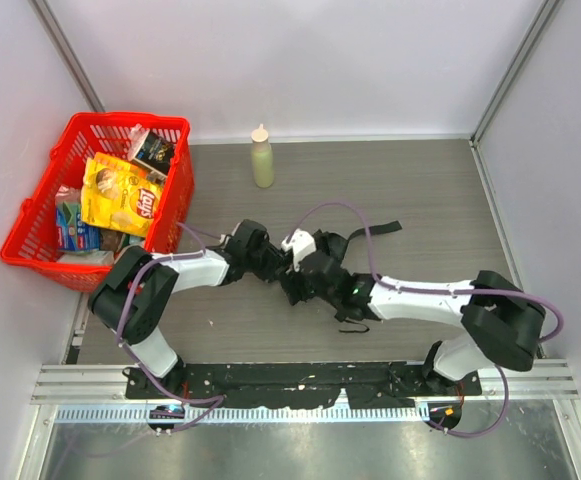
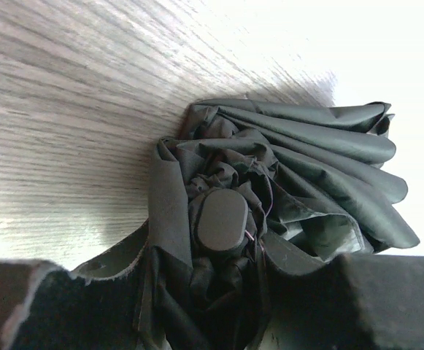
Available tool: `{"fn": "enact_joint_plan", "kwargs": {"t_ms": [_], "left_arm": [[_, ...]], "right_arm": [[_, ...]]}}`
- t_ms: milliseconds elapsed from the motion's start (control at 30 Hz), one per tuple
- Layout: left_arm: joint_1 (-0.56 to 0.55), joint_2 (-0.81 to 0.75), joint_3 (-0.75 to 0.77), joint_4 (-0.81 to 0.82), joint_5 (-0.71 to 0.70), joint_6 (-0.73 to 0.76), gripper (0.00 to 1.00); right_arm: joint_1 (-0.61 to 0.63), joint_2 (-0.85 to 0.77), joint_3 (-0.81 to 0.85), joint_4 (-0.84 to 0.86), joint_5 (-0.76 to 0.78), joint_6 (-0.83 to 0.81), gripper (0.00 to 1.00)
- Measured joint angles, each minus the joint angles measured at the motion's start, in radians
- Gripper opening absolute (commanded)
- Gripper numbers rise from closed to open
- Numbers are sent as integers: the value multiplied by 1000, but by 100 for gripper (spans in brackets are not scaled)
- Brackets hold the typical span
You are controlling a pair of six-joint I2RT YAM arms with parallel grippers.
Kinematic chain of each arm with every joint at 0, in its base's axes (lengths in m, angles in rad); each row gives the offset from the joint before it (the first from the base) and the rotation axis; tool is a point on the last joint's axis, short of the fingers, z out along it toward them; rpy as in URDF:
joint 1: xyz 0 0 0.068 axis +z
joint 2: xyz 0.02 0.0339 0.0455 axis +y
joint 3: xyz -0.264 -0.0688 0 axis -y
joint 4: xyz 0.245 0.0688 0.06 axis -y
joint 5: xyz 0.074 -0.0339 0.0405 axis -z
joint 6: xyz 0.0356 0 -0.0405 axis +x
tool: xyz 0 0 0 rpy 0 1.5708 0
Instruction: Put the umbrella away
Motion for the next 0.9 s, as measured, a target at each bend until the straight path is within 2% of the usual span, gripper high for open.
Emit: {"fn": "enact_joint_plan", "kwargs": {"t_ms": [167,400,433,467,500,533,567,600,633,667,733,767,833,900], "left_arm": [[-1,-2,38,-101,-1,-7,0],[-2,-11,55,-168,-3,-18,0],[-2,-10,55,-171,-3,-24,0],[-2,-10,56,-175,-4,-30,0],[-2,-10,56,-177,-5,-35,0],[-3,-10,56,-177,-6,-37,0],[-3,-10,56,-176,-10,-39,0],[-3,-10,57,-176,-15,-39,0],[-3,-11,58,-173,-19,-34,0],[-4,-12,58,-172,-19,-27,4],[-8,-14,57,-169,-25,-20,43],[-8,-14,56,-166,-26,-13,59],[-10,-15,49,-154,-25,-13,71],[-10,-31,37,-126,-14,-6,75]], "right_arm": [[121,109,0,51,199,-111,77],[148,254,13,153,361,-212,75],[149,271,15,167,377,-223,69],[151,291,21,180,401,-232,55],[154,315,31,198,428,-240,49],[156,336,45,210,449,-249,35],[160,355,56,217,460,-253,28],[167,369,61,223,473,-260,15],[173,373,61,228,479,-274,6],[176,373,60,228,478,-282,1],[178,370,45,249,475,-297,1],[175,364,32,268,466,-301,0],[161,352,1,316,425,-280,0],[126,323,-47,382,352,-241,0]]}}
